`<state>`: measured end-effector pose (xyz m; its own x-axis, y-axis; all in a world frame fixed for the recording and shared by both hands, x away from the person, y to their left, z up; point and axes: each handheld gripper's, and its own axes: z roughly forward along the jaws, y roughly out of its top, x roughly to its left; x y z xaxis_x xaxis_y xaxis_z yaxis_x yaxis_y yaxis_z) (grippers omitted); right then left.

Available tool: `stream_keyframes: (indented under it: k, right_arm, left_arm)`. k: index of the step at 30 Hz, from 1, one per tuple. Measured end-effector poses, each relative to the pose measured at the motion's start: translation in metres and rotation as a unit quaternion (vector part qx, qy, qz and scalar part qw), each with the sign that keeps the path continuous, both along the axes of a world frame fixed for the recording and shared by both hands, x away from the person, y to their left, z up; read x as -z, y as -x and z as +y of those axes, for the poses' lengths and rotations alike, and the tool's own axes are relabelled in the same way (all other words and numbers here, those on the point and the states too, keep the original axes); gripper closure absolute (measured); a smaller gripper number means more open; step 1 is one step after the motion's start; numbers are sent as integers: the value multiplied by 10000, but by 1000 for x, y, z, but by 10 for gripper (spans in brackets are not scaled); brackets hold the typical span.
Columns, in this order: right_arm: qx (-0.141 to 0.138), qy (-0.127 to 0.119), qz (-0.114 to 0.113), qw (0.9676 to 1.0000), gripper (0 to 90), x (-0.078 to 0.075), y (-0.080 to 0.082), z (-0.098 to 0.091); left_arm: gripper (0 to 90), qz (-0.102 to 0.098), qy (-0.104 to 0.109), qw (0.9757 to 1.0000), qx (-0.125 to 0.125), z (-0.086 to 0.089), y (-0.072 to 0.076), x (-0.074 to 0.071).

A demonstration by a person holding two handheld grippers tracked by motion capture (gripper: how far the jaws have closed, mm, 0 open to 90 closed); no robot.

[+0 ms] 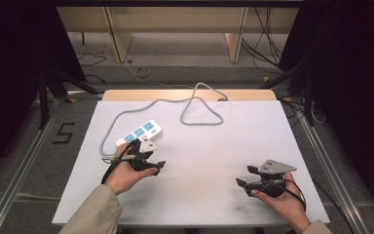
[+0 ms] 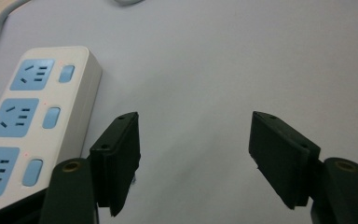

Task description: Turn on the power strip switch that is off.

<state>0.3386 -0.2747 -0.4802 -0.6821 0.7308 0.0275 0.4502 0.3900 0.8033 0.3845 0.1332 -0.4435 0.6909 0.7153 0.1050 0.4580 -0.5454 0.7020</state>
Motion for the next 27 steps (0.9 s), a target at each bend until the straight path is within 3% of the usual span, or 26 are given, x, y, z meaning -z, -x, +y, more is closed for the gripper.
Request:
stream_keyframes:
  k: [18, 27]
  right_arm:
    - [-12, 6, 13, 10000, 340, 0, 0, 0]
    - [-28, 1, 2, 10000, 339, 0, 0, 0]
  left_arm:
    - [307, -41, 231, 9997, -24, 19, 31, 25]
    - [292, -99, 342, 9994, -40, 20, 42, 28]
